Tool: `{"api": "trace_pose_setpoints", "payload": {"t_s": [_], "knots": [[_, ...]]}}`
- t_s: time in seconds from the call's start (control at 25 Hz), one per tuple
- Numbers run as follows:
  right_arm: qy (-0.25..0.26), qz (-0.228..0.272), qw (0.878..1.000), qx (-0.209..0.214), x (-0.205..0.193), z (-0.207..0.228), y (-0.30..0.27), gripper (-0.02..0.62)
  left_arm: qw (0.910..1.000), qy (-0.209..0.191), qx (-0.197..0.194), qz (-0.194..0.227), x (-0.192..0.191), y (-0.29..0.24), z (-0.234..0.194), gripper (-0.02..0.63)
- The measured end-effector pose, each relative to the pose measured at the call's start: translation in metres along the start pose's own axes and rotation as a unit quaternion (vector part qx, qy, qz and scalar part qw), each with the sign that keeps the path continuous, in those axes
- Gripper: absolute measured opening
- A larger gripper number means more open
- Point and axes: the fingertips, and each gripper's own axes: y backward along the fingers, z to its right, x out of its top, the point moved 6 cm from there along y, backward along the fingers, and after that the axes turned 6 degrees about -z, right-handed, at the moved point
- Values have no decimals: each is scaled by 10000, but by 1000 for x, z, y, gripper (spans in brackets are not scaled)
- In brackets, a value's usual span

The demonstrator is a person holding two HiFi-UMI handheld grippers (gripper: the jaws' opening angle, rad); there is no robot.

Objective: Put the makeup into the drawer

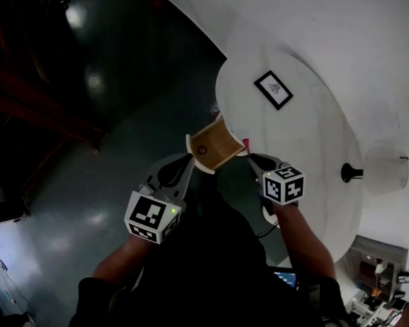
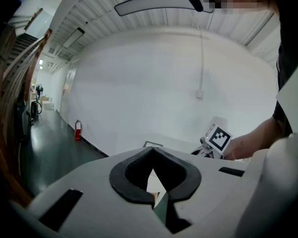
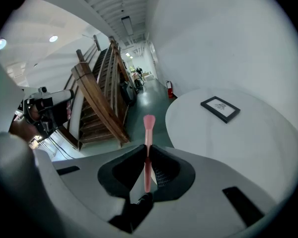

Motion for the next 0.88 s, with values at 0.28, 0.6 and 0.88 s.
{"api": "trace_pose_setpoints", "payload": {"t_s": [0.28,0.6,0.88], "knots": [[413,-192,9984,326,13,-11,-46,48,9998,139,125,-108,-4,-27,-16,11],[468,-488,9963,522,5,-13,-112,48,9984,355,256,-347,-28,-54,-51,11],[368,-787,9953,437,-24,8,-181,48,9958,643,500,-417,-72,-78,-82,11]]}}
